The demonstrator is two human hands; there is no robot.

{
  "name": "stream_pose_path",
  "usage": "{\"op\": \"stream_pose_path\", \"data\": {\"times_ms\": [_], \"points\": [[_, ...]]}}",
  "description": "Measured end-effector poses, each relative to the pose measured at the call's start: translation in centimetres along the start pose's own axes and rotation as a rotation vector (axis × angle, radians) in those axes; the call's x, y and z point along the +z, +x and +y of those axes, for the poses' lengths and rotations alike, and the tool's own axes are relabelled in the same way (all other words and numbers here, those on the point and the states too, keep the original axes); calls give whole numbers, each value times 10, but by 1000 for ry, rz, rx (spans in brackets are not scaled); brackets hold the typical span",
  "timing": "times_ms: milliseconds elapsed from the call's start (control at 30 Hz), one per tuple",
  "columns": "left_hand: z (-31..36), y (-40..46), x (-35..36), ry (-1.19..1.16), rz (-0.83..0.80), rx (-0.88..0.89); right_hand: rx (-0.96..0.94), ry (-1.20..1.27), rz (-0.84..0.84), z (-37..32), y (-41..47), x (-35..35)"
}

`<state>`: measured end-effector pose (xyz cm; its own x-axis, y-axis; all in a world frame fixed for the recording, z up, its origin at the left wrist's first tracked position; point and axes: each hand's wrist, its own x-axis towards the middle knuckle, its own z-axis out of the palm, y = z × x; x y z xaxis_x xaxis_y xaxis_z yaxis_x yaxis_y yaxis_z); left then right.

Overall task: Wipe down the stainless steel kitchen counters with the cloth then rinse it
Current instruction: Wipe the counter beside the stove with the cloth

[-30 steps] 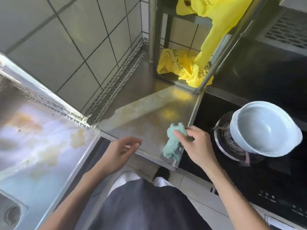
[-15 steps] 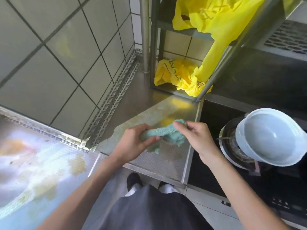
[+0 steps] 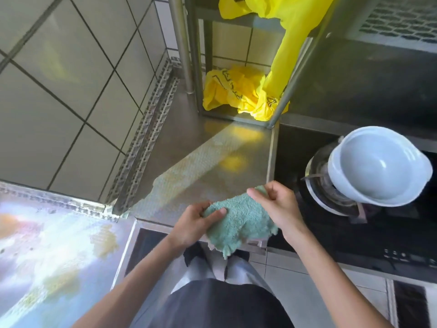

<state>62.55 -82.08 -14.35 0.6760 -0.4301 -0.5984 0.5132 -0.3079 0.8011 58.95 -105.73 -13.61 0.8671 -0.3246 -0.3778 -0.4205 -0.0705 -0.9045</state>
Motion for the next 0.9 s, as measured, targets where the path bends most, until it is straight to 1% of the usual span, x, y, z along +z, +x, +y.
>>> {"op": "stream_pose_path", "data": {"times_ms": [33,100,200,233,300,333,367,433,500,533,600,700,767,833,900], "points": [[-13,3,10,30,12,-46,7,-81,44,12,0,0],[-37,11,29,160,71,-91,24,-257,132,34,4,4],[-60,22,48,387,159,-93,21,-531,169,53,7,14],[-64,24,51,464,169,-90,-8,-660,177,57,5,18],[-70,24,51,653,172,-78,-138,-945,202,67,-5,26],[-73,23,50,741,182,-69,-206,-1015,194,73,-13,30],[-77,21,47,809,196,-55,-254,-1032,168,80,-21,36],[-84,18,42,871,204,-1,-230,-979,85,96,-38,50],[-90,14,37,855,161,41,-129,-966,21,109,-47,64],[-92,11,34,841,137,58,-113,-1000,13,114,-49,69],[-96,3,23,824,137,80,-159,-1097,13,120,-46,75],[-106,-7,-3,829,274,139,-233,-1230,-58,122,-28,65],[-113,-12,-26,863,379,180,-270,-1242,-56,119,-7,54],[-121,-17,-48,911,455,203,-222,-1194,3,112,11,55],[-132,-24,-65,988,481,221,-124,-1103,89,106,18,71]]}}
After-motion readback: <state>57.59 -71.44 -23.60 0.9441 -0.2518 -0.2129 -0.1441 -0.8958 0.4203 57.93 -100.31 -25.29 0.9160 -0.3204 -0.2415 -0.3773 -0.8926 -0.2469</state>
